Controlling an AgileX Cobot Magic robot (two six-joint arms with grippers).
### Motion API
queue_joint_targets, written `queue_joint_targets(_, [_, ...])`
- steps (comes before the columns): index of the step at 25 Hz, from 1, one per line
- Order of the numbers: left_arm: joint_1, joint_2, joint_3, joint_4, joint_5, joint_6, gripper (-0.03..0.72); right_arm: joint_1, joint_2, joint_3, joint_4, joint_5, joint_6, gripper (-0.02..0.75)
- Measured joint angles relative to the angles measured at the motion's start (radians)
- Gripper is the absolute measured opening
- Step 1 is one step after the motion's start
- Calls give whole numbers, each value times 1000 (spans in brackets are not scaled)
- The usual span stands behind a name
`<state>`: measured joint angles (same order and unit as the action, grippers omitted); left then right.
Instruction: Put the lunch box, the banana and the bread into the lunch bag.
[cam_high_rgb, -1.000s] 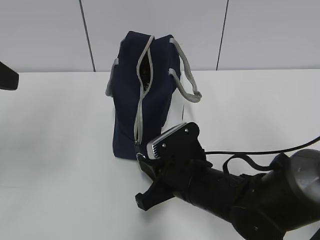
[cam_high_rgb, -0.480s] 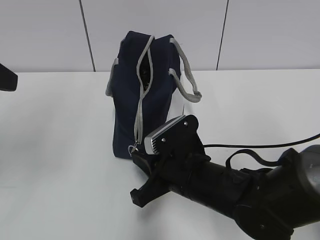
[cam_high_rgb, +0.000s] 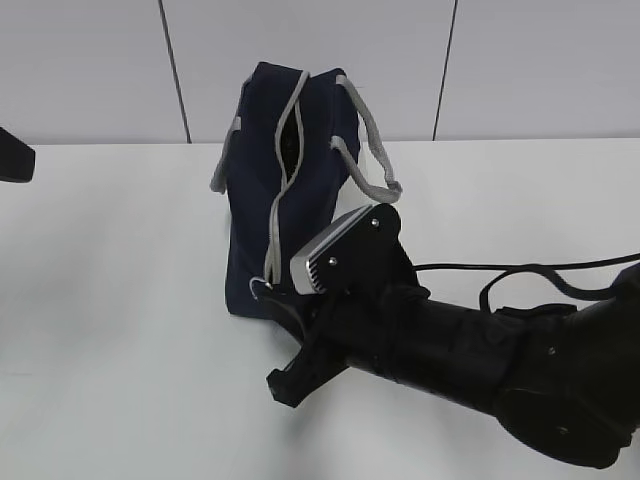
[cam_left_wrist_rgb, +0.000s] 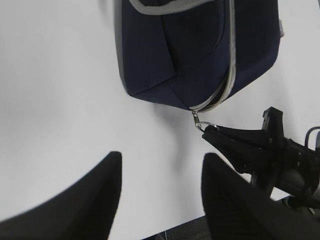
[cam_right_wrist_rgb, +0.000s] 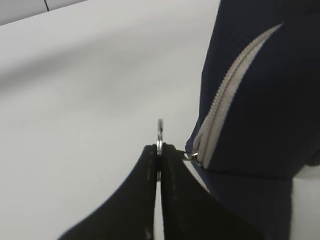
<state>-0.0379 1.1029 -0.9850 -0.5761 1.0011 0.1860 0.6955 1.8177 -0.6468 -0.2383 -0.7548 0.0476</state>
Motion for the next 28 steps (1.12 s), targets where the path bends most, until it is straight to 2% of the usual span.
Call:
queue_joint_targets(7, [0,0,0,0,0,0,370,-60,-79,0,-108,35,28,-16])
queue_joint_targets(14, [0,0,0,0,-1,0,370,-67,-150,-8,-180,114,41,-16])
queue_joint_targets(23, [0,0,0,0,-1,9,370,-69,-151,-161,-259,284,48,-16])
queue_joint_targets(25, [0,0,0,0,-1,12,370,-82,-151,-193,-313,309,99,-16])
queue_joint_targets(28, [0,0,0,0,-1,16,370,-120,-151,-235,-473,315,253,-16])
